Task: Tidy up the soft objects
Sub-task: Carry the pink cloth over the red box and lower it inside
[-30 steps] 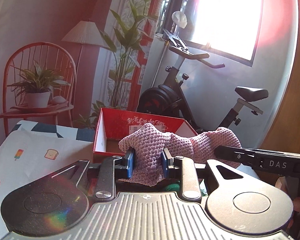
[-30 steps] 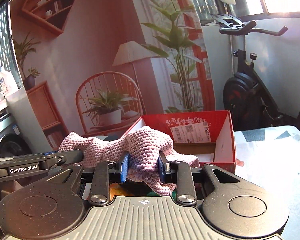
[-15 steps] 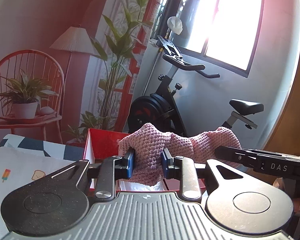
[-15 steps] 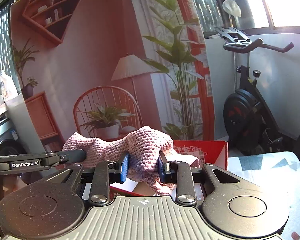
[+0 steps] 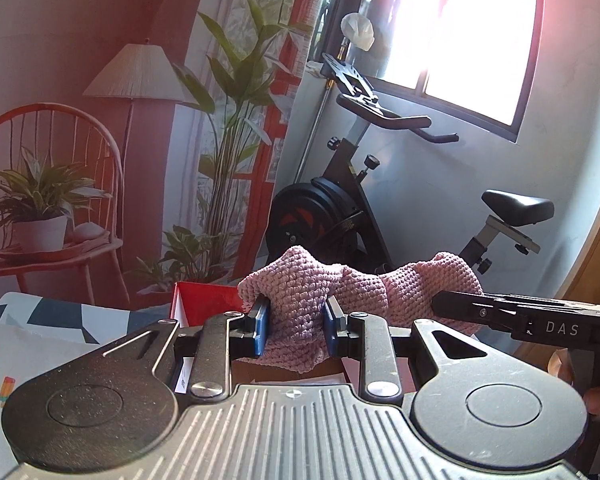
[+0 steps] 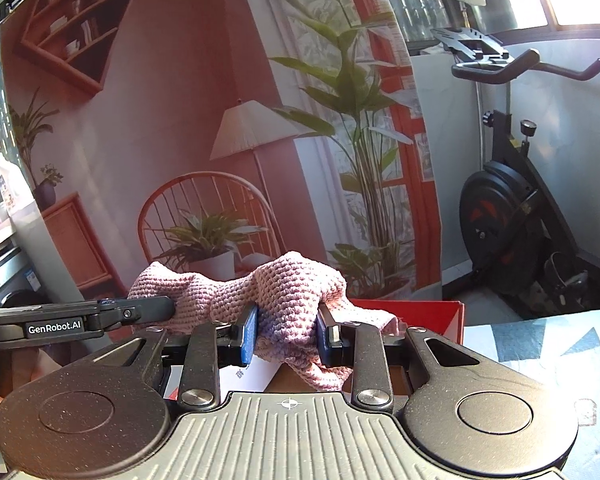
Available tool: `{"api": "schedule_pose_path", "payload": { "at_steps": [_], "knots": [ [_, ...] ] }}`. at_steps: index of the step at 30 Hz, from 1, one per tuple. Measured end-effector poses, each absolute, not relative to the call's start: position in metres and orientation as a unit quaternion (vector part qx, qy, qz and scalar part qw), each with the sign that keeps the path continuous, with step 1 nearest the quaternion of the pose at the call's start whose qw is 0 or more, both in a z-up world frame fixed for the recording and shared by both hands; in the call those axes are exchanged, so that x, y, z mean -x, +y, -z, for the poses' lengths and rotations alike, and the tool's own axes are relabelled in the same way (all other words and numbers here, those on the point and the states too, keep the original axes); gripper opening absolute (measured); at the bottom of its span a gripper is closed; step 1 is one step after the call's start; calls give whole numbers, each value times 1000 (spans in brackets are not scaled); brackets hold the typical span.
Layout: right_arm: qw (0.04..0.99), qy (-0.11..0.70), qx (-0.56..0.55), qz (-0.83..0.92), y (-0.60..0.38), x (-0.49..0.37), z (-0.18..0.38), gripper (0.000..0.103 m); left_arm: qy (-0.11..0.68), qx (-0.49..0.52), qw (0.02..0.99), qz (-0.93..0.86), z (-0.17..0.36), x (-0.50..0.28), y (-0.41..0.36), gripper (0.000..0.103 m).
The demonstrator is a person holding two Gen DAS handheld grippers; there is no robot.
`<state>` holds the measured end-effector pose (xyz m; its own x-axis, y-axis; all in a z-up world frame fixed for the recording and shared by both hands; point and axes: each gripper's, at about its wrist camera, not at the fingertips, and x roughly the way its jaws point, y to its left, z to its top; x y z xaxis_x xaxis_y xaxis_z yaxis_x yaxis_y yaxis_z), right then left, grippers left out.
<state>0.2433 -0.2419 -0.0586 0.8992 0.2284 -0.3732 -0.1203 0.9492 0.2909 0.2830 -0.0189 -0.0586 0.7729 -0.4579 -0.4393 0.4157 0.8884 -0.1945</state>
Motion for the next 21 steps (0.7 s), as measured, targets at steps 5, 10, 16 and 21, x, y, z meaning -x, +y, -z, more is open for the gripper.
{"api": "schedule_pose_path", "payload": {
  "at_steps": [5, 10, 16, 21],
  "knots": [
    [959, 234, -134, -90, -260, -279, 74, 27, 269, 35, 934, 233, 70, -312, -28, 29],
    [949, 269, -141, -82, -267, -313, 98, 27, 301, 23, 927, 223, 90, -345, -34, 29],
    [933, 320, -151, -69, -269, -350, 127, 27, 341, 21, 915, 214, 116, -379, -34, 29],
    [921, 345, -170, -58, -273, -372, 139, 27, 355, 21, 910, 211, 126, -397, -35, 29]
  ]
}}
